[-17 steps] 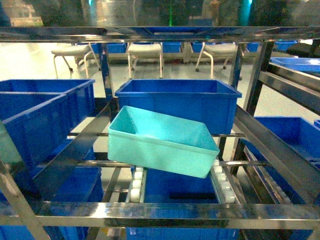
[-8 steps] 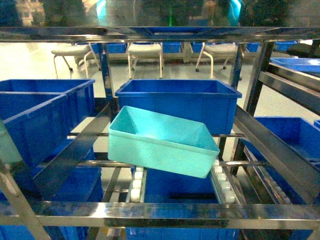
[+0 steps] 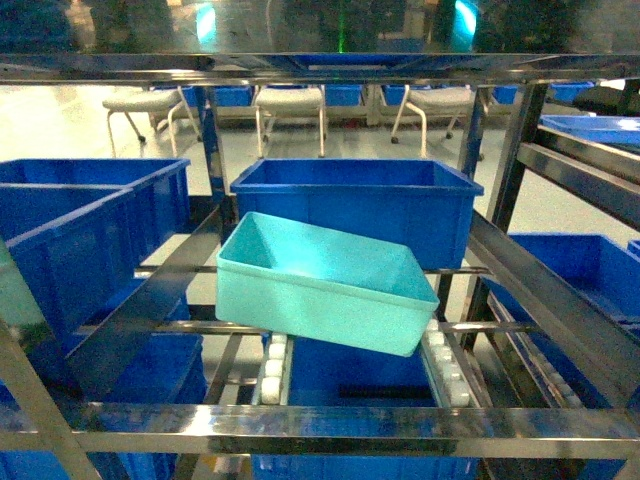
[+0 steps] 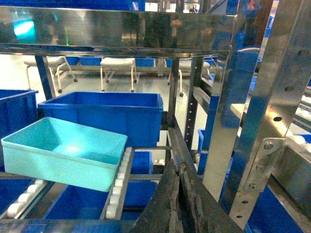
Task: Organize blue bins on left shelf correctly
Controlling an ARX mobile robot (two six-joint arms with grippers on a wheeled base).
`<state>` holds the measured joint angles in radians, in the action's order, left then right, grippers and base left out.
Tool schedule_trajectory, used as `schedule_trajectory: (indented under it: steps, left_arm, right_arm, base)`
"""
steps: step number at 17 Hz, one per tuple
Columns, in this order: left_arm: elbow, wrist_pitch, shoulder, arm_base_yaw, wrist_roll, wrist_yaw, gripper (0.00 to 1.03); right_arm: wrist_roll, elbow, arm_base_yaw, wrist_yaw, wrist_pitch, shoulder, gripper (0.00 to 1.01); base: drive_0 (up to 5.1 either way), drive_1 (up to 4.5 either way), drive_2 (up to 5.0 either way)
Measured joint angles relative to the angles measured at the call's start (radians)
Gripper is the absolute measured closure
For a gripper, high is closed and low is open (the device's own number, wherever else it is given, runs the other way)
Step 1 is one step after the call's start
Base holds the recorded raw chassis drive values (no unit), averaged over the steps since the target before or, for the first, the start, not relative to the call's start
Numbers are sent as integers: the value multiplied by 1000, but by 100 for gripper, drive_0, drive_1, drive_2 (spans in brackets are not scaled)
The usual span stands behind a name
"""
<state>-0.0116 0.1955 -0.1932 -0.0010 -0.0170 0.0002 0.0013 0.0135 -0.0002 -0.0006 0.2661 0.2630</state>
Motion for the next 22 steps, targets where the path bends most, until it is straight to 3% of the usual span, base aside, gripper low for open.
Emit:
schedule_trajectory:
  steps: [2,3,4,6,7,8,14,16,22]
  left_arm:
    - [0,-31,27,0,0,0,101]
    - [-1,-187,127,0,0,0,101]
    - [-1,-202,181,0,0,0,101]
    - [-2,-206,182,0,1,1,101]
    - [-2,-203,182,0,1,0,101]
    - [-2,-199,182,0,1,-1,101]
    - [-2,-200,182,0,1,0,101]
    - [-2,-200,182,0,0,0,89]
    - [-2,-200,182,0,0,0,25]
  right_arm:
    - [0,0,0,0,-38,-38,99]
    - [0,0,0,0,-56,-57,99]
    - [0,0,0,0,-68,-68,99]
    - [0,0,0,0,-95,-93,99]
    - [-1,1,0,0,-219,-175,99]
    - [-1,1,0,0,-265,-256,99]
    - [-2,1,0,0,-270,-259,99]
    - [-2,1,0,0,-270,-259,82]
    - [-2,1,0,0,-270,-259,17]
  base:
    - [0,0,0]
    - [0,0,0]
    - [0,0,0]
    - [0,0,0]
    - [0,0,0]
    - [0,0,0]
    - [0,0,0]
    - [0,0,0]
    - [0,0,0]
